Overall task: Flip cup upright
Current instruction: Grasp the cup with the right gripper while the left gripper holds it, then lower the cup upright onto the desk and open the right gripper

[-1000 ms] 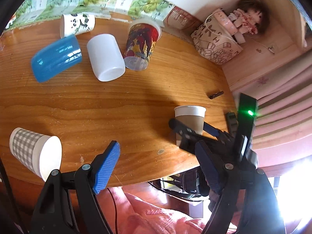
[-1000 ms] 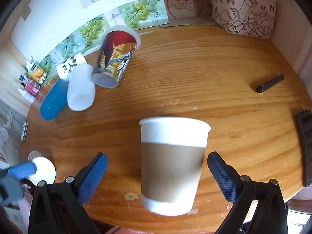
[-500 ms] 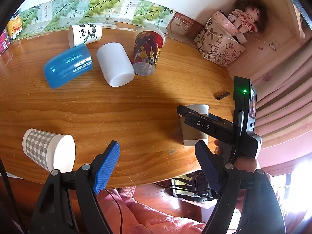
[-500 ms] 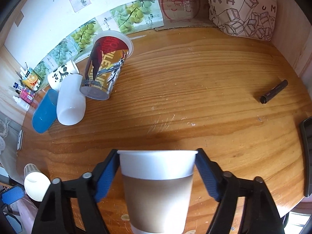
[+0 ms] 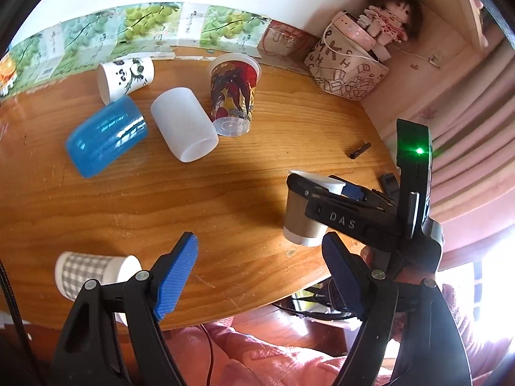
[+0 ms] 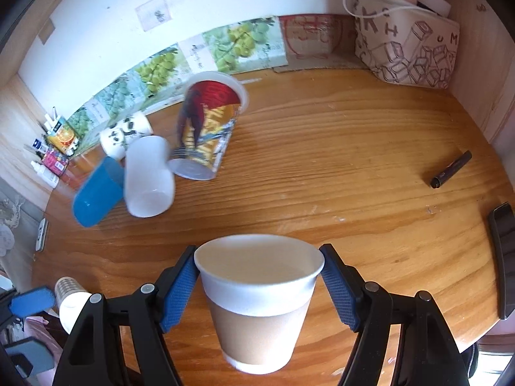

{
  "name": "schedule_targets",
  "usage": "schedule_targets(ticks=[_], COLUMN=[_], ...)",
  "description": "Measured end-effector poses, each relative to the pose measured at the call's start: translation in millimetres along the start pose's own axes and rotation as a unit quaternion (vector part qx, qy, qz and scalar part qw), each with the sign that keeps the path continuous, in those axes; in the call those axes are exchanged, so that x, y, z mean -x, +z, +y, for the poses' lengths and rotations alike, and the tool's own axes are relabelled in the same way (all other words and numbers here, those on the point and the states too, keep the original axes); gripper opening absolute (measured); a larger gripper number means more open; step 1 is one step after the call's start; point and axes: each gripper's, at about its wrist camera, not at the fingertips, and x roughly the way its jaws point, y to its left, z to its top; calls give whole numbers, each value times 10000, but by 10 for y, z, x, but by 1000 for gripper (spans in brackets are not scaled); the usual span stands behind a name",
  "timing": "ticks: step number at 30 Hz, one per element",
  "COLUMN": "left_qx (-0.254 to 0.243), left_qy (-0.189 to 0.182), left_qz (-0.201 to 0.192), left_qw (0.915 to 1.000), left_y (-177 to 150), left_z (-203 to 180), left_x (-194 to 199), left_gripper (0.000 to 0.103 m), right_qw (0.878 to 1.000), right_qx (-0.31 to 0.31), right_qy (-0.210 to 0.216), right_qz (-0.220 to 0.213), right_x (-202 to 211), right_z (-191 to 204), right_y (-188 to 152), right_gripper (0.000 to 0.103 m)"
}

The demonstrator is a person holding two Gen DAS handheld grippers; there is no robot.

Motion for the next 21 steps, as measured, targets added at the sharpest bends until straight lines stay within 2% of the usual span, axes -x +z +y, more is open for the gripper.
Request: schedule_targets(ticks=[13,21], left_qx=[-449,-607], left_qy=[-128,-229], left_qz=[123,44], left_qw=[9988,9979], left_y=[131,215], left_z=[297,469], left_x=[193,255], left_gripper=[82,82], right_qw=[9969,9952], right_qx=[651,769], right_qy=[-417,-584], right_qz=[-108,-145], right_x=[142,149], right_z=[641,864], right_y=[-181,-260], right_gripper=[75,76])
